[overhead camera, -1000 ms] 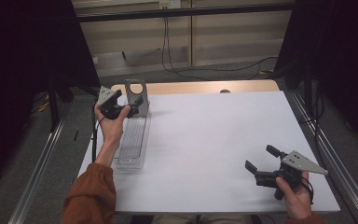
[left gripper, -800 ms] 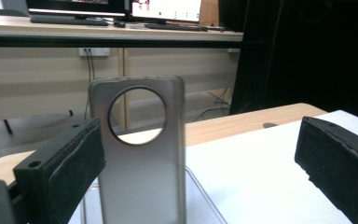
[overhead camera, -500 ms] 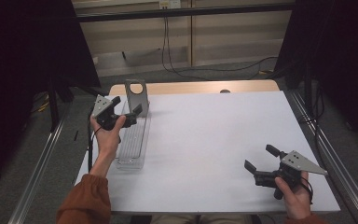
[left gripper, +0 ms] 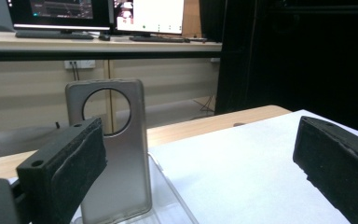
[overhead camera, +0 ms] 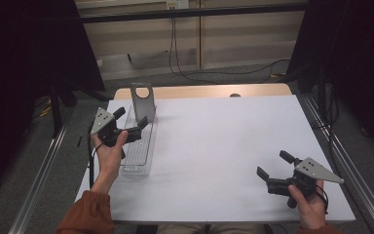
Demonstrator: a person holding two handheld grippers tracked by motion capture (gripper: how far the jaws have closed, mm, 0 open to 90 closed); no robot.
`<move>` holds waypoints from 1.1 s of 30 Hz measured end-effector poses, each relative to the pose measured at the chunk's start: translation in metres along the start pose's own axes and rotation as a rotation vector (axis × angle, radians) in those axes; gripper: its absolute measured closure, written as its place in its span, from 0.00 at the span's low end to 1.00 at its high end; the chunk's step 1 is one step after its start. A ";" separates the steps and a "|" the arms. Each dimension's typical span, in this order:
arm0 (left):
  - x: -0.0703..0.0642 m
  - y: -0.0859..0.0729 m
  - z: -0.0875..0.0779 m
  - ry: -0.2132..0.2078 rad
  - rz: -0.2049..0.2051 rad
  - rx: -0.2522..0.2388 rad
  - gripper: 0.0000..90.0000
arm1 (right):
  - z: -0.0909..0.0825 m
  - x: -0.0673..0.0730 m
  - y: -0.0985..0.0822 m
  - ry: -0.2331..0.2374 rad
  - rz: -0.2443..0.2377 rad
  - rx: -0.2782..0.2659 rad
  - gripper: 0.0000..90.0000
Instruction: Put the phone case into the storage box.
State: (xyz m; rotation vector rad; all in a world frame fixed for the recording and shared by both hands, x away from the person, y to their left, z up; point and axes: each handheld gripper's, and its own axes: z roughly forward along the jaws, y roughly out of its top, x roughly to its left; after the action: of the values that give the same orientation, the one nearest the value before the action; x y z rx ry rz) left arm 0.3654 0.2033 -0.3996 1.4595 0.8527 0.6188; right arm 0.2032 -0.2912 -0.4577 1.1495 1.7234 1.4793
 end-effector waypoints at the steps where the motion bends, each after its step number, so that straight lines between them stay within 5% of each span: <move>1: 0.001 0.000 -0.003 -0.005 0.029 0.017 0.03 | 0.000 0.000 0.000 -0.001 0.002 -0.005 0.00; 4: 0.000 -0.001 -0.009 -0.011 0.038 0.024 0.02 | 0.000 0.001 0.000 -0.004 0.010 -0.007 0.00; 5: -0.002 -0.003 -0.009 -0.009 0.009 0.002 0.02 | -0.001 0.001 0.000 -0.005 0.010 -0.007 0.00; 14: -0.004 -0.008 -0.029 -0.014 0.039 0.016 0.02 | -0.001 0.000 0.001 -0.011 0.003 -0.007 0.00; 17: -0.007 -0.011 -0.035 -0.009 0.012 -0.001 0.02 | -0.002 0.000 0.000 -0.011 -0.001 0.000 0.00; 24: -0.010 -0.022 -0.053 0.001 0.009 0.012 0.02 | -0.003 0.000 0.000 -0.020 -0.007 -0.006 0.00; 29: -0.022 -0.033 -0.064 -0.009 0.070 0.061 0.02 | -0.004 0.000 0.000 -0.025 -0.006 -0.002 0.00; 33: -0.019 -0.043 -0.070 0.009 0.043 0.065 0.02 | -0.005 0.001 0.000 -0.027 -0.012 -0.002 0.00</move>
State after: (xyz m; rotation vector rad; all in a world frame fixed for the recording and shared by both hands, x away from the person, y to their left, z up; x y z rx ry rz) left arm 0.2924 0.2276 -0.4339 1.5378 0.8570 0.6353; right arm 0.1985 -0.2931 -0.4568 1.1514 1.7075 1.4521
